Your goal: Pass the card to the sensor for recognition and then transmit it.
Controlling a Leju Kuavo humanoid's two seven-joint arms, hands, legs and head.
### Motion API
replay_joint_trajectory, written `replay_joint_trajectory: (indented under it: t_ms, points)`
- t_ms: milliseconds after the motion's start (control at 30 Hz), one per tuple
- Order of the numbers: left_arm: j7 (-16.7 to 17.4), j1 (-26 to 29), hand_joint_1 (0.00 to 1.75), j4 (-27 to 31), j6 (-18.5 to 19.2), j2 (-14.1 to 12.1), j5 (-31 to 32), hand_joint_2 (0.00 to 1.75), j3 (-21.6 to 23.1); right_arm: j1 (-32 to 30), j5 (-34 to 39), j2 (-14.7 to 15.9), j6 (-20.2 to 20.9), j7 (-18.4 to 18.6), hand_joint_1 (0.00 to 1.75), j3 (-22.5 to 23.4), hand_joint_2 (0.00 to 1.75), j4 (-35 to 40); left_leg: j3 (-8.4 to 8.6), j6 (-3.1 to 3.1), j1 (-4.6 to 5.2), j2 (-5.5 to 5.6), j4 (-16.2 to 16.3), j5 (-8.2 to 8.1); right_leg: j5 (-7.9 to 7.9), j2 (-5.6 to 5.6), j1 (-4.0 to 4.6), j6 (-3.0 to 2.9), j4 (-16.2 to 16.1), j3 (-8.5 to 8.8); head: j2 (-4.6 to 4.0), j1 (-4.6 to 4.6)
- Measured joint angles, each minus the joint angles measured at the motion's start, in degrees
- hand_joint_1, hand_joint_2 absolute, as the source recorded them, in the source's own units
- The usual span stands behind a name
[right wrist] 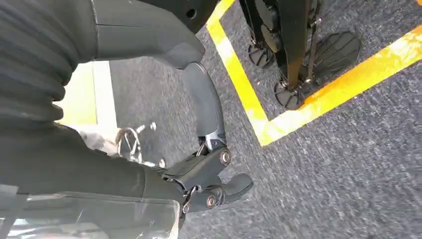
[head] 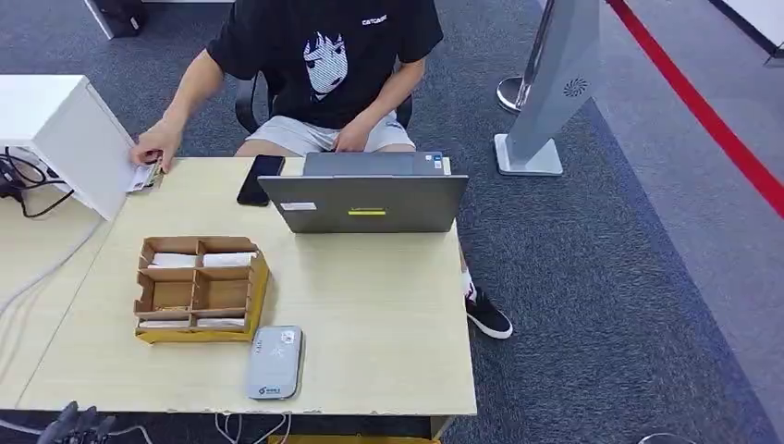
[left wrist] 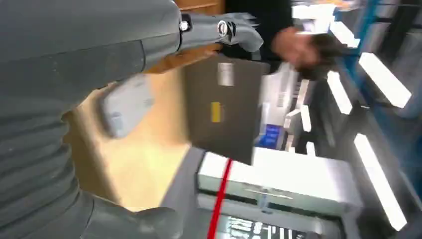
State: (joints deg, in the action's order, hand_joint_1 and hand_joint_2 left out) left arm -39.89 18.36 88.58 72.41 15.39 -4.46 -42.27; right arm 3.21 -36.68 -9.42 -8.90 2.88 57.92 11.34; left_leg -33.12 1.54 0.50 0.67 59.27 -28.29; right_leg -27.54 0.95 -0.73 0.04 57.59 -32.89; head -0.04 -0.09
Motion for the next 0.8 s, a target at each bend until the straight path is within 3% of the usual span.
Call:
replay_joint_trajectory:
  t_ms: [167, 333, 433, 600, 633, 667, 700, 733, 767, 800]
  points:
    - [-0.2, -2.7, 0.0, -17.0, -0.3, -1.5, 7.9, 1.75, -3.8, -0.1, -1.8, -0.2, 0.9, -1.1, 0.0, -1.2, 1.75, 0.0, 0.01, -0.02, -0.02, 0.07, 0.0, -0.03, -0.05, -0.04, 0.0, 0.05, 0.0, 0.05, 0.0, 0.04]
    - [-0.2, -7.3, 0.0, -37.7, -4.1, -3.4, 10.4, 1.75, -9.6, -0.2, -4.2, -0.7, 0.8, 1.8, 0.0, -1.6, 1.75, 0.0, 0.04, -0.02, 0.01, 0.1, 0.0, -0.02, -0.07, -0.08, -0.01, 0.08, 0.0, 0.07, 0.0, 0.07]
    - [-0.2, -10.5, 0.0, -48.2, -9.9, -2.2, 7.7, 1.75, -14.6, -0.3, -4.8, -0.8, 0.7, 4.3, 0.0, -1.6, 1.75, 0.0, 0.03, 0.0, 0.04, 0.18, 0.0, -0.02, -0.07, -0.15, -0.02, 0.09, 0.0, 0.08, 0.0, 0.04]
    - [-0.2, -13.7, 0.0, -57.4, -15.0, -0.2, 6.3, 1.75, -19.6, -0.3, -4.7, -0.8, 0.7, 5.2, 0.0, -1.6, 1.75, 0.0, 0.03, 0.02, 0.07, 0.17, 0.0, -0.03, -0.07, -0.16, -0.04, 0.11, 0.0, 0.12, 0.0, 0.04]
    - [-0.2, -14.5, 0.0, -60.4, -18.1, 0.0, 5.3, 1.75, -21.2, -0.3, -4.7, -0.8, 0.7, 5.3, 0.0, -1.6, 1.75, 0.0, 0.04, 0.05, 0.07, 0.17, 0.0, -0.05, -0.06, -0.17, -0.04, 0.11, -0.1, 0.13, 0.0, 0.07]
    - [0.4, -15.3, 0.14, -62.8, -20.9, 0.2, 4.2, 1.75, -22.9, -0.3, -4.7, -0.8, 0.8, 5.0, 0.14, -1.6, 1.75, 0.0, 0.05, 0.04, 0.08, 0.17, 0.0, -0.05, -0.06, -0.17, -0.04, 0.11, -0.1, 0.13, 0.0, 0.02]
    - [1.4, -15.8, 1.75, -64.3, -23.6, 0.2, 3.3, 1.75, -24.3, -0.3, -4.7, -0.8, 1.0, 4.6, 1.62, -1.5, 1.75, 0.0, 0.06, 0.04, 0.07, 0.16, 0.0, -0.05, -0.06, -0.17, -0.03, 0.11, -0.1, 0.12, 0.0, 0.04]
    - [3.1, -16.5, 1.75, -66.1, -26.7, 0.3, 2.4, 1.75, -25.8, -0.3, -4.9, -0.8, 1.3, 4.1, 1.75, -1.5, 1.75, 0.0, 0.06, 0.04, 0.07, 0.16, 0.0, -0.05, -0.06, -0.17, -0.03, 0.11, -0.1, 0.12, 0.0, 0.04]
    - [6.3, -17.0, 1.75, -67.5, -30.5, -0.2, 1.9, 1.75, -27.2, -0.3, -5.4, -0.7, 2.0, 3.8, 1.75, -1.5, 1.75, 0.0, 0.07, 0.04, 0.07, 0.16, 0.0, -0.05, -0.06, -0.17, -0.03, 0.11, -0.1, 0.12, 0.0, 0.04]
    - [12.3, -17.5, 1.75, -68.9, -35.7, -1.4, 1.0, 1.75, -28.5, -0.3, -6.1, -0.7, 2.6, 3.2, 1.75, -1.5, 1.75, 0.0, 0.07, 0.04, 0.03, 0.16, 0.0, -0.05, -0.07, -0.17, 0.0, 0.1, -0.1, 0.12, 0.0, 0.02]
